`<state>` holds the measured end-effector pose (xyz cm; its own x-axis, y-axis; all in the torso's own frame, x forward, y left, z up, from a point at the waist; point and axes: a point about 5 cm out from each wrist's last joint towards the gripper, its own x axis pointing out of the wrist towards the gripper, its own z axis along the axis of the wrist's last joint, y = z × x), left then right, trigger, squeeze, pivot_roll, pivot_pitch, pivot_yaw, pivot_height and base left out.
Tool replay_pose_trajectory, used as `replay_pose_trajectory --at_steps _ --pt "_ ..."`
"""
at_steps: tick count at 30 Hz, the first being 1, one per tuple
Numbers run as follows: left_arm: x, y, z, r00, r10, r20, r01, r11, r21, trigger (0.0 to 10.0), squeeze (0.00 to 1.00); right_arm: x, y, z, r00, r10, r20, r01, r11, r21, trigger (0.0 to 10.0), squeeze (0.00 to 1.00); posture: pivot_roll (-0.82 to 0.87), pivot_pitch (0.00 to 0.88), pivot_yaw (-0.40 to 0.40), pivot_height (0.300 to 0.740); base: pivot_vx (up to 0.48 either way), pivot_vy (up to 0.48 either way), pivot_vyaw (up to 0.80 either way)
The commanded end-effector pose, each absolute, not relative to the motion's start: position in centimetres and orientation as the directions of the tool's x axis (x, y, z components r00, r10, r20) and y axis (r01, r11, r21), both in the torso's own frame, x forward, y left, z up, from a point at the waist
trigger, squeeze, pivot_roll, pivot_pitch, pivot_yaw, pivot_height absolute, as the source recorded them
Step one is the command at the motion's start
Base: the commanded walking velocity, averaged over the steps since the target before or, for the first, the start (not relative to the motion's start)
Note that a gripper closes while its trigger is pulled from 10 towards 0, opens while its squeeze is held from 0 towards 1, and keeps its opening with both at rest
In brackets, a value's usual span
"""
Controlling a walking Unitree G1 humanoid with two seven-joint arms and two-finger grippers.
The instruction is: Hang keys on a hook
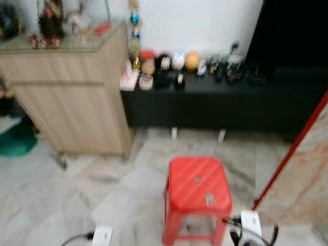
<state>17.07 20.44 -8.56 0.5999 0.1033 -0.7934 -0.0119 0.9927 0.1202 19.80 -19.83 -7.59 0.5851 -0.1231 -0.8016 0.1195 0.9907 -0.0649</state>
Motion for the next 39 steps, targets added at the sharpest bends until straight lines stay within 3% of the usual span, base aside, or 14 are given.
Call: replay_pose_trajectory --at_steps 1,13,26,29,32,33,36,39 --pt "16.0 21.4 -8.9 0.566 0.134 -0.814 -0.034 0.99 0.14 10.0 0.0 20.0 -18.7 -7.6 0.592 -0.093 -0.8 0.106 0.994 -0.037 10.0 0.0 0.0 0.0 -0.005 0.74 0.304 0.0 0.0" --pt "16.3 21.3 -8.8 0.573 0.131 -0.809 -0.033 0.99 0.137 10.0 0.0 20.1 -18.8 -7.6 0.594 -0.094 -0.799 0.098 0.994 -0.043 10.0 0.0 0.01 0.0 -0.006 0.74 0.297 0.0 0.38" --pt "16.8 21.2 -8.5 0.598 0.132 -0.79 -0.043 0.99 0.133 10.0 0.0 20.2 -18.8 -7.4 0.616 -0.09 -0.783 0.104 0.994 -0.033 10.0 0.0 0.0 0.0 -0.01 0.74 0.0 0.0 0.0" --pt "17.9 22.0 -7.7 0.654 0.156 -0.741 -0.124 0.987 0.099 10.0 0.0 20.5 -18.8 -7.2 0.656 -0.091 -0.749 0.109 0.994 -0.024 10.0 0.0 0.0 0.0 -0.013 0.74 0.0 0.0 0.0" --pt "19.6 22.5 -6.5 0.725 0.151 -0.672 -0.118 0.988 0.095 10.0 0.0 20.7 -18.9 -6.9 0.693 -0.098 -0.714 0.135 0.991 -0.005 10.0 0.0 0.0 0.0 -0.017 0.74 0.0 0.0 0.0" --pt "21.3 22.9 -5.2 0.795 0.146 -0.588 -0.108 0.989 0.1 10.0 0.0 20.9 -19.0 -6.7 0.722 -0.101 -0.684 0.142 0.99 0.004 10.0 0.0 0.01 0.0 -0.019 0.74 0.0 0.0 0.0" --pt "22.8 23.1 -3.7 0.859 0.137 -0.494 -0.101 0.99 0.099 10.0 0.0 21.0 -19.0 -6.5 0.747 -0.092 -0.659 0.128 0.992 0.006 10.0 0.0 0.01 0.0 -0.025 0.74 0.0 0.0 0.0" --pt "25.7 22.7 -0.1 0.954 0.105 -0.279 -0.083 0.993 0.088 10.0 0.0 21.2 -19.0 -6.1 0.781 -0.087 -0.618 0.123 0.992 0.017 10.0 0.0 0.01 0.0 -0.033 0.74 0.0 0.0 0.0"
